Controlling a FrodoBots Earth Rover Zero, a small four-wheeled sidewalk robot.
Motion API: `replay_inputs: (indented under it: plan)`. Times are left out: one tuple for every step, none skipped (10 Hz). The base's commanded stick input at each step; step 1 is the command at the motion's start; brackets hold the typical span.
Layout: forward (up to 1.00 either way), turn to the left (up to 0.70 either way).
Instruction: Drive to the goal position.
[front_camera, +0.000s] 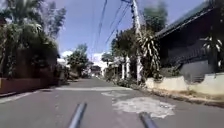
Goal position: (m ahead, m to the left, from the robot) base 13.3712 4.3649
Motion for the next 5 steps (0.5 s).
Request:
replay_inputs:
  plan:
    - [1.00, 0.00]
    - [1.00, 0.00]
    - [1.00, 0.00]
    - [1.00, 0.00]
    - [1.00, 0.00]
